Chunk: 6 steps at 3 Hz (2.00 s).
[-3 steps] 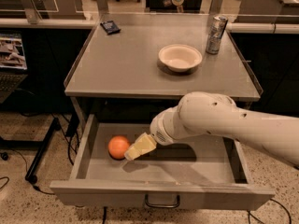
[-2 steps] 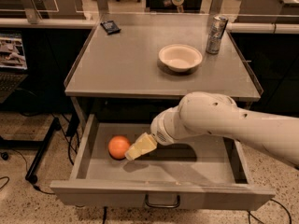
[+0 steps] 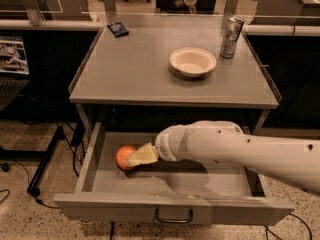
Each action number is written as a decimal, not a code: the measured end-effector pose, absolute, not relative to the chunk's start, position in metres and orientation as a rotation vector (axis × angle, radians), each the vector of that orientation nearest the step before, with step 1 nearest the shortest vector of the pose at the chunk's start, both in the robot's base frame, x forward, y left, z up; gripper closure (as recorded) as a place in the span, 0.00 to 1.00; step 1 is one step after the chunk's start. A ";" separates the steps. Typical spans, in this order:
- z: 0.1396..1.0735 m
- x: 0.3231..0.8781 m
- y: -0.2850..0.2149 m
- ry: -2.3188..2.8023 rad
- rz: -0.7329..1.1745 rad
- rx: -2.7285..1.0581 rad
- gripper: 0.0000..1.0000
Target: Pick orange from top drawer and place on counter
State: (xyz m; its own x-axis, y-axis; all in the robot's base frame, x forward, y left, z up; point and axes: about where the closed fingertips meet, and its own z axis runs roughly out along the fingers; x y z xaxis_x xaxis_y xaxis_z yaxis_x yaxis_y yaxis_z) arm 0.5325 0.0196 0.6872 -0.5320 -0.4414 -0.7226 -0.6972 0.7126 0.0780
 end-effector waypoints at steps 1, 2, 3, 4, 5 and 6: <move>0.685 0.533 0.038 2.194 0.524 -0.811 0.00; 0.679 0.528 0.062 2.167 0.607 -0.858 0.00; 0.679 0.525 0.068 2.155 0.614 -0.880 0.00; 0.652 0.523 0.061 2.217 0.601 -0.804 0.00; 0.607 0.530 0.061 2.269 0.546 -0.670 0.00; 0.610 0.532 0.072 2.253 0.558 -0.685 0.00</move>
Offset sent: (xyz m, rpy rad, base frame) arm -0.0197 0.0700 -0.0188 0.1440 0.0301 0.1868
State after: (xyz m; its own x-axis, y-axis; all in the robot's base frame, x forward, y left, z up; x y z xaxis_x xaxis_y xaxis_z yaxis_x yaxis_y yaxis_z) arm 0.5316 0.0724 0.6097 -0.6109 -0.3091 -0.7289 -0.6135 0.7668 0.1890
